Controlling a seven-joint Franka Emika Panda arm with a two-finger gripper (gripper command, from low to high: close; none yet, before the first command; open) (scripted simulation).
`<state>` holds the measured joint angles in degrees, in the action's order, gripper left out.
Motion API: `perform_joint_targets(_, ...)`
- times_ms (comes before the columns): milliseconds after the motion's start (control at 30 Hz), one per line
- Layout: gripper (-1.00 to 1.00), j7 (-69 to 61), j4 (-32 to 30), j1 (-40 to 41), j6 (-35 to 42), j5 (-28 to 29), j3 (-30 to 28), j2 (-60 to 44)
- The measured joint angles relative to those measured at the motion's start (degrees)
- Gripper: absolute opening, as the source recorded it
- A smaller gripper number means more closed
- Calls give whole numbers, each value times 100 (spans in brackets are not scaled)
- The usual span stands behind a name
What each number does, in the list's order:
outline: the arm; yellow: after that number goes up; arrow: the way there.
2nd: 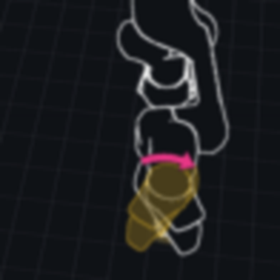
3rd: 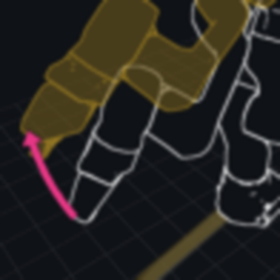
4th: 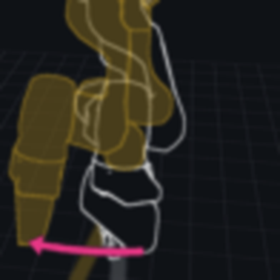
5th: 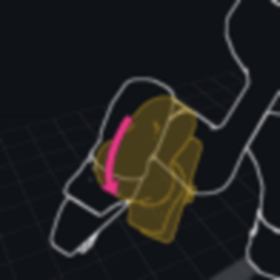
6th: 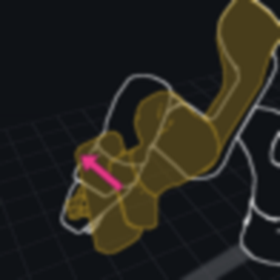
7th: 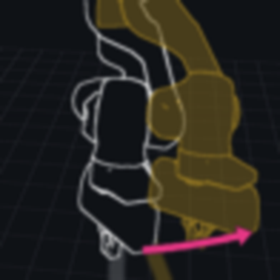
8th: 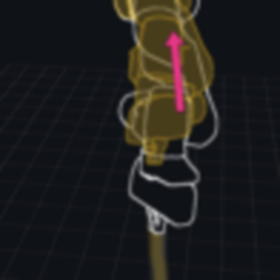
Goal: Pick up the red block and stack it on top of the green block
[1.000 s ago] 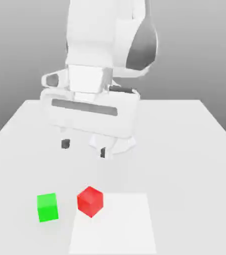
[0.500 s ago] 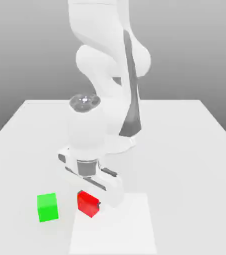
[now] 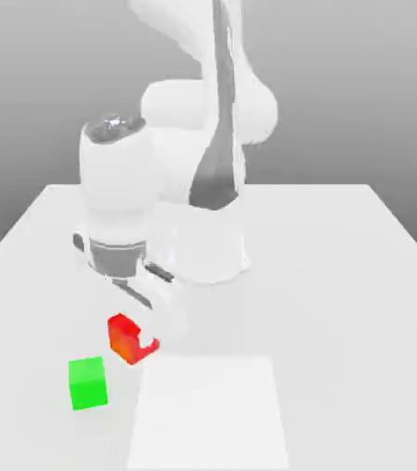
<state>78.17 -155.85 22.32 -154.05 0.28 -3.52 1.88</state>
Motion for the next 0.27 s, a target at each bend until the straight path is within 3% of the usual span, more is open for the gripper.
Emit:
perform_joint_targets(167,-100,-37,117,47,-790,-130,71,-909)
perform_joint_targets(200,100,-53,123,54,-902,-153,88,-1028)
perform_joint_targets(267,100,-53,123,54,-902,-153,88,-1028)
